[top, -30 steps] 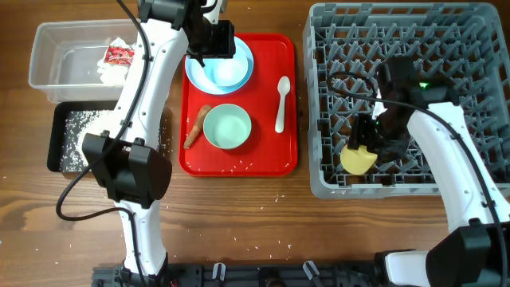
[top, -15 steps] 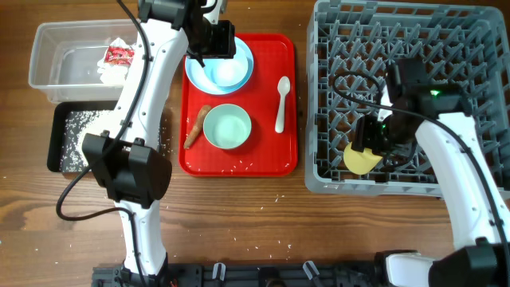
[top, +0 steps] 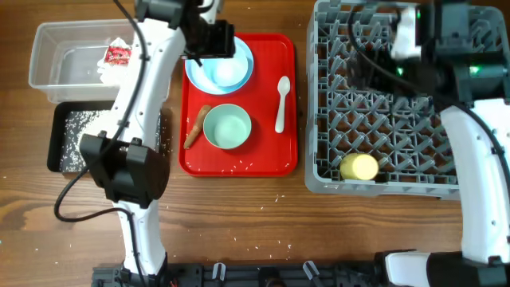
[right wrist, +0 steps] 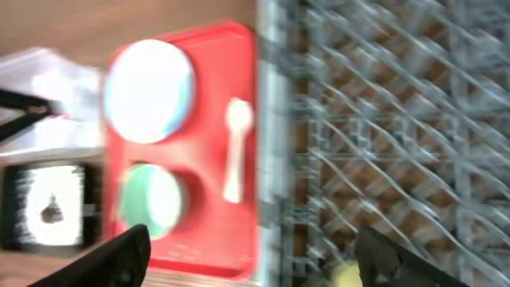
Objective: Sort waste into correct bins and load items into the dishwasher rack
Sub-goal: 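Grasp the green bowl with the right gripper and lift it, then place the green bowl upright in the back of the dish rack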
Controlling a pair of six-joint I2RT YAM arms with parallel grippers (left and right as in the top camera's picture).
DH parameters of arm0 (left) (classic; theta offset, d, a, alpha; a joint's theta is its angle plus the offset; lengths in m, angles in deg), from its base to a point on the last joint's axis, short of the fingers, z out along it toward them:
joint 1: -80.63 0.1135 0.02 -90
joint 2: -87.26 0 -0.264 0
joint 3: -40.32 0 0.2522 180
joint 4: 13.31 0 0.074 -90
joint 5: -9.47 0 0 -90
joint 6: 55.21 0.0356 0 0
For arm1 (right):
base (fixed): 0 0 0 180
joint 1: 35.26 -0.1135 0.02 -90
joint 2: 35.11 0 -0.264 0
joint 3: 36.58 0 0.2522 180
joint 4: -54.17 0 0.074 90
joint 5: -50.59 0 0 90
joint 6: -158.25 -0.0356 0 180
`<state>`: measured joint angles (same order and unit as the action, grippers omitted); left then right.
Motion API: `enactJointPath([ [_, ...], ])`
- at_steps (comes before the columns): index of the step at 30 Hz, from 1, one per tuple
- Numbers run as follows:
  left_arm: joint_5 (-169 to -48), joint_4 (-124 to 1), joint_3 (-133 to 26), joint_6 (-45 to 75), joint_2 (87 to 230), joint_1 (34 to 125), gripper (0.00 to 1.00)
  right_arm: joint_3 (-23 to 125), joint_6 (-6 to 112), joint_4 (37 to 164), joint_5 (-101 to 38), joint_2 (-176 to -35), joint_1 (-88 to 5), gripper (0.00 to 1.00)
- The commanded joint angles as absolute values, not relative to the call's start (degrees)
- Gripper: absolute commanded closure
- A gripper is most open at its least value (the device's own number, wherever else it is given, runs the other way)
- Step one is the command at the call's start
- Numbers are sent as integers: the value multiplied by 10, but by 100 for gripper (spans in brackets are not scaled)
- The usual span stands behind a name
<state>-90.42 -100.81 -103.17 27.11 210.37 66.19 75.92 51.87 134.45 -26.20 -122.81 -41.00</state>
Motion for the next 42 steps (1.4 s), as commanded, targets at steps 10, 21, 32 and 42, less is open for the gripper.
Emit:
enactJointPath([
  [10, -907, -1085, -1036, 238, 2013, 863, 18, 751, 390, 1153, -212, -1569, -657, 58],
  [21, -907, -1092, -1034, 238, 2014, 872, 6, 751, 377, 1148, -201, -1625, -665, 96],
  [32, -907, -1092, -1034, 238, 2014, 872, 0, 751, 396, 1241, -840, -1306, -627, 95],
  [42, -886, -1092, -1034, 240, 2014, 872, 0, 751, 801, 886, -1038, -1480, -547, 96],
])
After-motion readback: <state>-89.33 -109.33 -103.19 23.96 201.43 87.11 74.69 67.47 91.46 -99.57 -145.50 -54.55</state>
